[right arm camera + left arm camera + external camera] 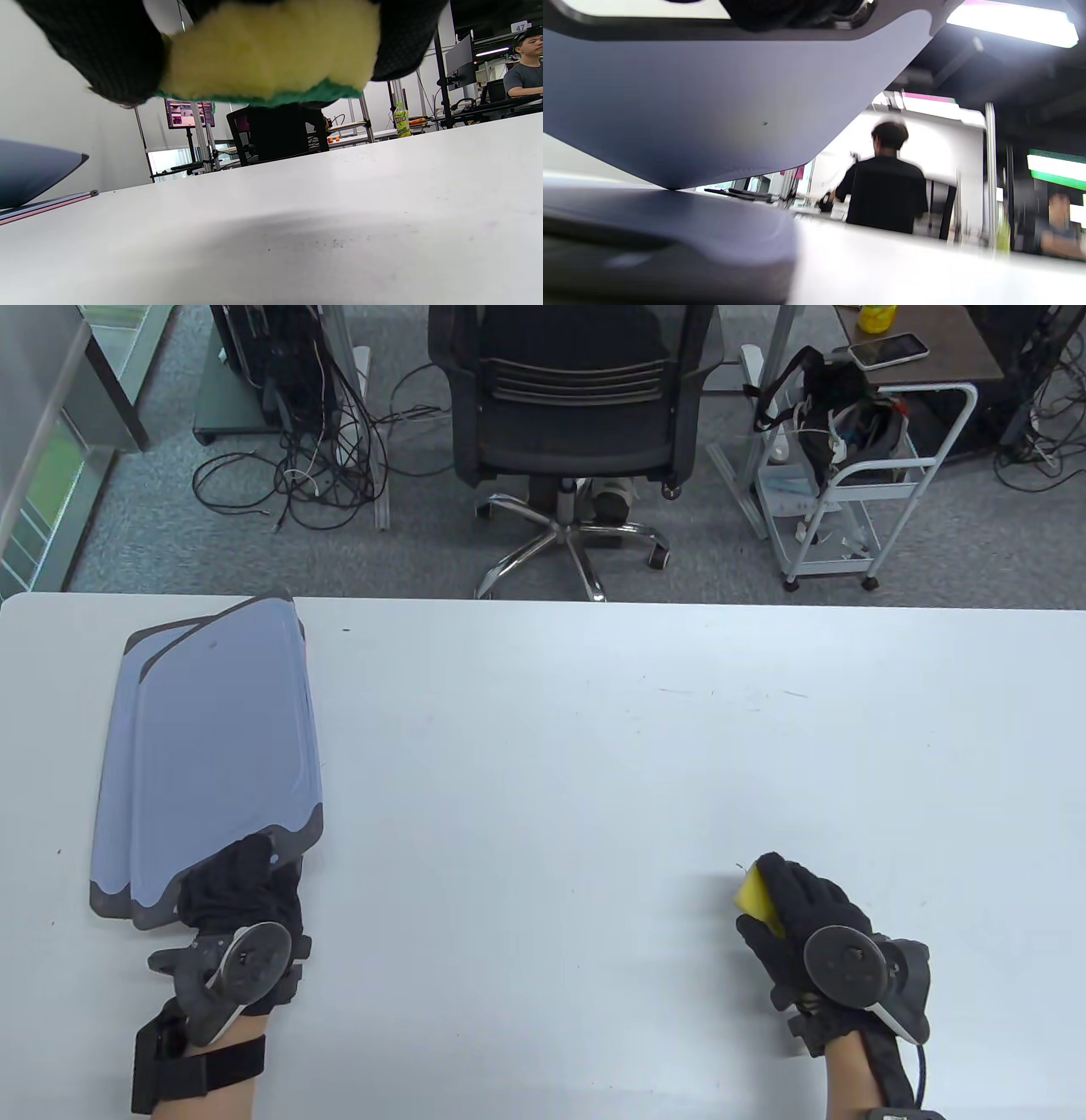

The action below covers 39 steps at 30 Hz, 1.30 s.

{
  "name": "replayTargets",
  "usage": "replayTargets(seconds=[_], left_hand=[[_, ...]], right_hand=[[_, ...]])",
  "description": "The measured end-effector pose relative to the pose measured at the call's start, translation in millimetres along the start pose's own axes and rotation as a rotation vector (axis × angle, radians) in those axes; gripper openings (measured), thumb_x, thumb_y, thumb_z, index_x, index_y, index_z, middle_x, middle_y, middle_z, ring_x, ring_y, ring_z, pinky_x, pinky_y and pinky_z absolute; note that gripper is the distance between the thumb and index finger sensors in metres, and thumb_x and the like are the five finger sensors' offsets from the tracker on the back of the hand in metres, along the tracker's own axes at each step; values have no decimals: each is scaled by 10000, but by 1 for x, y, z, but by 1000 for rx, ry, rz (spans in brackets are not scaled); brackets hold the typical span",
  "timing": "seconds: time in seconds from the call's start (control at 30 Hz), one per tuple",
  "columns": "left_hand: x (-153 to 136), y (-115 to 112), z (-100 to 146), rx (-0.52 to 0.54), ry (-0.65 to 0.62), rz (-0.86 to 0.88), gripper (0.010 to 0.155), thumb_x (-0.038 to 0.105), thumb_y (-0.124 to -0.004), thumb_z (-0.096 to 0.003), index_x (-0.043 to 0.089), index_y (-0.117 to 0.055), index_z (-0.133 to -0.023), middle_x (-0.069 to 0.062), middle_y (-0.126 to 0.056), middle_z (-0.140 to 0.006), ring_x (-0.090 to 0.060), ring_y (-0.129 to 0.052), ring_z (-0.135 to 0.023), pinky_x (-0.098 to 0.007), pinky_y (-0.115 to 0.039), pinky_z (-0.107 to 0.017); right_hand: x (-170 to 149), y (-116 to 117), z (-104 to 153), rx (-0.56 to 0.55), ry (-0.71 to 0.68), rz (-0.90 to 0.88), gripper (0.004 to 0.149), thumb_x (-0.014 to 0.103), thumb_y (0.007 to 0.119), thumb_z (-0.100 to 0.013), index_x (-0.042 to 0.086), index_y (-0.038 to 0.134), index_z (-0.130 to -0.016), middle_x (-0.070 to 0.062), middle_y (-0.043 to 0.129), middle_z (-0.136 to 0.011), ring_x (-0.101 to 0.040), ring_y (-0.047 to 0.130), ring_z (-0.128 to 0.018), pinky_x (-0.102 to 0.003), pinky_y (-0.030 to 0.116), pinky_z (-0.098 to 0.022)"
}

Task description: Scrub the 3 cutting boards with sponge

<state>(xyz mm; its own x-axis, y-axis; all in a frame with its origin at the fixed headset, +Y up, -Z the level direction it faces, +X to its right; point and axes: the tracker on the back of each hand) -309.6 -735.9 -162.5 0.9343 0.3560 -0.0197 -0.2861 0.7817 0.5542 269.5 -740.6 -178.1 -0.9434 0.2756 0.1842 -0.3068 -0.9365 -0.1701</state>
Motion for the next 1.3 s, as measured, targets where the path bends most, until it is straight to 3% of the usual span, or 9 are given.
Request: replayTargets(seconds=[0.2,0.3,0.37,0.47,0.63,0.8,0.93,1.13,1.3], left_hand=[[-20,20,-2,113,196,492,581,493,-502,-470,196,-466,-969,9,-750,-858,-143,-893,-615,-489,-790,-608],[-38,12,3,119,454,826,553,501,-522,-482,209,-548,-951,42,-851,-759,-65,-958,-461,-366,-945,-482],[-51,-5,6,-17,600,1003,542,510,-545,-499,219,-589,-953,53,-888,-728,-48,-973,-409,-339,-978,-423],[-54,-20,4,-213,709,1128,539,509,-570,-521,199,-620,-960,37,-914,-703,-50,-983,-366,-331,-1000,-363],[-51,-41,0,-553,765,1125,529,496,-583,-545,163,-628,-953,40,-924,-673,-24,-995,-332,-305,-1026,-315],[-32,-67,4,-881,691,1041,506,485,-658,-577,150,-617,-953,38,-915,-669,-11,-1001,-338,-294,-1021,-315],[-8,-86,12,-1093,583,839,528,483,-715,-577,118,-625,-948,17,-919,-662,-19,-1023,-336,-295,-1014,-305],[16,-100,17,-1160,508,604,536,525,-713,-582,141,-631,-946,60,-919,-653,-3,-1033,-337,-277,-1004,-302],[18,-103,20,-1159,550,611,524,542,-692,-591,165,-619,-948,87,-910,-658,30,-1019,-336,-244,-1003,-296]], right_hand=[[-2,0,0,-4,9,-14,736,519,847,-443,175,619,-1052,-120,732,-994,-332,784,-839,-553,680,-618],[1,-1,1,-8,3,-9,736,520,846,-442,176,619,-1052,-118,732,-995,-331,785,-838,-552,681,-618],[2,-2,1,-13,-2,-9,736,521,846,-442,176,620,-1052,-118,733,-994,-329,785,-839,-552,682,-617],[3,-2,1,-17,-3,-13,735,520,845,-443,175,621,-1051,-120,735,-992,-330,790,-834,-552,685,-613],[5,0,0,-11,-4,-25,732,531,841,-444,168,636,-1046,-121,756,-978,-321,825,-801,-531,730,-579],[9,5,0,1,-3,-62,731,536,841,-443,162,648,-1040,-127,769,-965,-318,837,-781,-520,741,-568],[15,8,-1,8,-16,-56,730,537,841,-442,159,651,-1038,-128,772,-961,-317,840,-775,-517,743,-564],[23,13,-1,19,-31,-35,730,546,837,-444,156,658,-1035,-130,779,-953,-310,850,-758,-507,753,-555],[33,20,-4,23,-27,-30,727,563,829,-445,151,678,-1025,-132,798,-936,-298,873,-721,-488,770,-533]])
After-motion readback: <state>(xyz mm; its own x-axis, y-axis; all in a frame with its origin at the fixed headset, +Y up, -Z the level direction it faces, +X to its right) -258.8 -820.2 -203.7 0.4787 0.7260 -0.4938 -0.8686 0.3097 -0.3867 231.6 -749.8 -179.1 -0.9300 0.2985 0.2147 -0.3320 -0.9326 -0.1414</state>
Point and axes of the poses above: the tracker on the back of each hand, its own x axis roughly to the thumb side, its own z axis roughly from the fingertips to the wrist, y = z × x
